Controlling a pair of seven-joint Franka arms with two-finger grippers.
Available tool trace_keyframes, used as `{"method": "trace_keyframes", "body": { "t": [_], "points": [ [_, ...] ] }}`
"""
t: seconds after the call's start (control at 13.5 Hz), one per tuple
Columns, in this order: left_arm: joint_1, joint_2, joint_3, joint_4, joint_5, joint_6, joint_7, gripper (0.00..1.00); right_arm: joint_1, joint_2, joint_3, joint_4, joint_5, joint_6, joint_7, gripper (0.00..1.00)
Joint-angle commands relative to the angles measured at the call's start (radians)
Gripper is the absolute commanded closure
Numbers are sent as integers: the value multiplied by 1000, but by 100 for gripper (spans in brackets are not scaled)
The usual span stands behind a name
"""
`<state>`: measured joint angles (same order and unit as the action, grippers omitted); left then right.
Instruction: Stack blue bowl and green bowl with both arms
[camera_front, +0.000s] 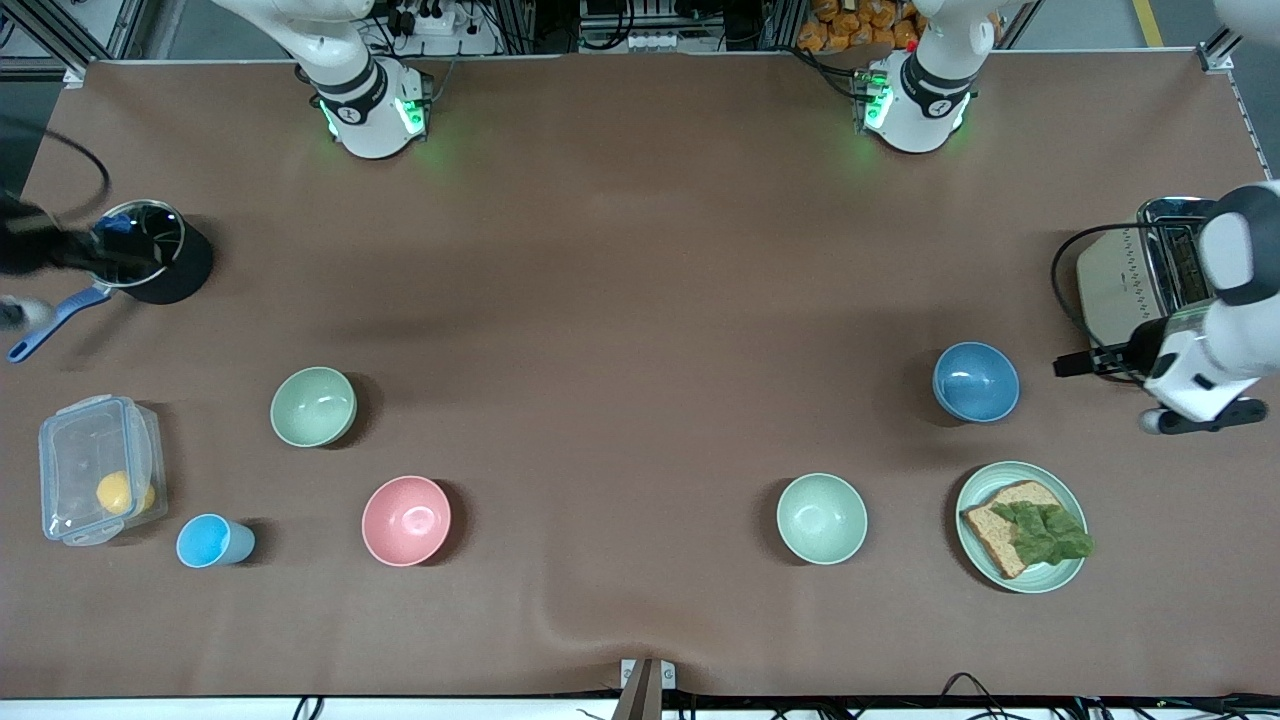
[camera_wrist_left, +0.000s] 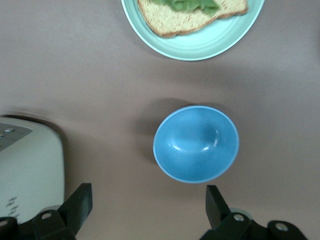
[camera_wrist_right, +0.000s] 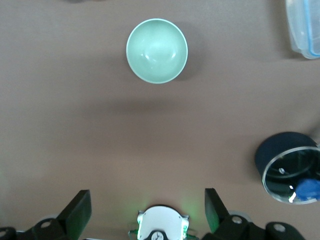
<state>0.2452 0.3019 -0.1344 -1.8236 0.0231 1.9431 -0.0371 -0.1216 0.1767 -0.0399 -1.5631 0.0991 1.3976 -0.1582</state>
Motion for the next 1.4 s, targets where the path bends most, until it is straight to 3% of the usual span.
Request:
{"method": "trace_keyframes", "body": {
  "t": [0.0, 0.3, 0.52, 0.96, 1.03, 1.18, 1.26, 1.33],
  "points": [
    [12, -20, -10, -127, 0, 120, 2, 0, 0, 105, 3, 26, 5, 105, -6, 0],
    [11, 51, -10, -206, 0, 272, 2, 0, 0, 239, 5, 28, 11, 285, -9, 0],
    [12, 109, -10, -204, 0, 324, -3, 0, -1, 286, 5, 28, 10, 305, -10, 0],
    [11, 144, -10, -203, 0, 341, -10, 11, -3, 420, 5, 17, 11, 351, -11, 0],
    [11, 144, -10, -203, 0, 341, -10, 19, -3, 443, 5, 15, 14, 351, -9, 0],
    [9, 146, -10, -203, 0, 341, -14, 47, -12, 483, 5, 15, 16, 369, -10, 0],
    [8, 146, -10, -203, 0, 341, -15, 66, -21, 497, 5, 14, 16, 388, -15, 0],
    [8, 146, -10, -201, 0, 341, -14, 100, -18, 518, 6, 5, 22, 405, -20, 0]
  ]
}}
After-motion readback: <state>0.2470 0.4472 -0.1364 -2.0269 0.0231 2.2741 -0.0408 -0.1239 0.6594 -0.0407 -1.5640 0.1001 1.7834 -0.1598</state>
